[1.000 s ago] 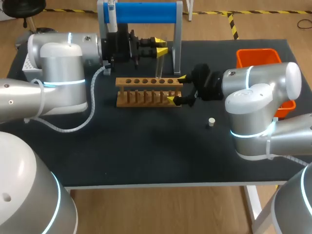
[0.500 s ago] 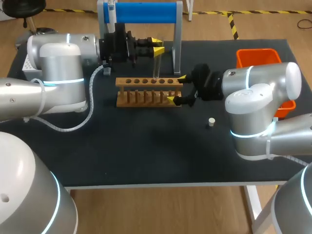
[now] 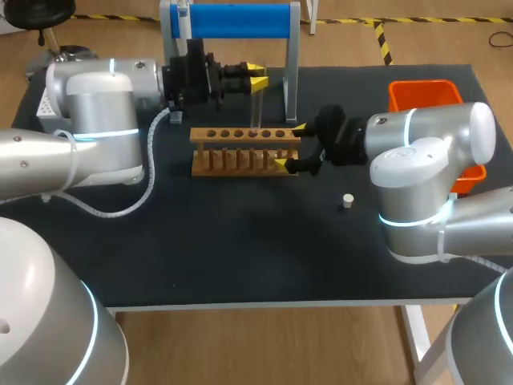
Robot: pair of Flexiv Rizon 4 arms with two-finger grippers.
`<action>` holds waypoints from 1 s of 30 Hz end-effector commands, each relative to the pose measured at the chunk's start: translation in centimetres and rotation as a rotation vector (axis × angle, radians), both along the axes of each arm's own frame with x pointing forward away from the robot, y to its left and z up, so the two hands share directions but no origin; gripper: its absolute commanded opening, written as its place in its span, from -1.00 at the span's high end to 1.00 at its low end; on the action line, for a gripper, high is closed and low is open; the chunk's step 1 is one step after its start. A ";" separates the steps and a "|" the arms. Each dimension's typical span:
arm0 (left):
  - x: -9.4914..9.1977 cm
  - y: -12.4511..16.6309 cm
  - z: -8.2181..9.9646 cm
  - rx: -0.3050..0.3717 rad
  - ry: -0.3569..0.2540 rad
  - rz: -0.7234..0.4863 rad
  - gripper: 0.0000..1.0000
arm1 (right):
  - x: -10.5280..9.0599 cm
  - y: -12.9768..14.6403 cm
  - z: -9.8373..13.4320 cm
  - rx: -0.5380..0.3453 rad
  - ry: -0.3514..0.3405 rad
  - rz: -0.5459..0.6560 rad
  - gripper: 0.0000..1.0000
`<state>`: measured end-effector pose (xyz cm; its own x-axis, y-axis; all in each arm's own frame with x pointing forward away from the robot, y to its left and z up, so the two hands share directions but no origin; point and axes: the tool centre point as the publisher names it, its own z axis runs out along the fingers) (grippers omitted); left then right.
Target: Invert the test tube, pick up the pipette, mount the tip to pipette, aspirate from beaker and dispense into the tube, eject the tip, return the pipette, and cap with the stopper.
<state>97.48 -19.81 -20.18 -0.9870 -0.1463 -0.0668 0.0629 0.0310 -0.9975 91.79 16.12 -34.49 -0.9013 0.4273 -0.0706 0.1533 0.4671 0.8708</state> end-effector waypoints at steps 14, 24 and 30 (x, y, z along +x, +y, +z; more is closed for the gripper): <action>0.5 0.3 -1.0 -0.015 0.023 0.007 1.00 | 0.0 0.0 -0.1 0.001 0.000 0.000 -1.00; 0.7 0.3 -1.4 -0.017 0.034 0.013 1.00 | 0.0 0.0 -0.1 0.001 0.000 0.000 -1.00; 0.9 0.1 -1.8 -0.015 0.042 0.015 1.00 | 0.0 0.0 -0.1 0.001 0.000 0.000 -1.00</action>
<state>98.14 -19.47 -21.70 -0.9862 -0.1641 -0.0232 0.0206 0.0173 -0.9996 91.79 16.12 -34.49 -0.9013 0.4274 -0.0706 0.1533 0.4671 0.8708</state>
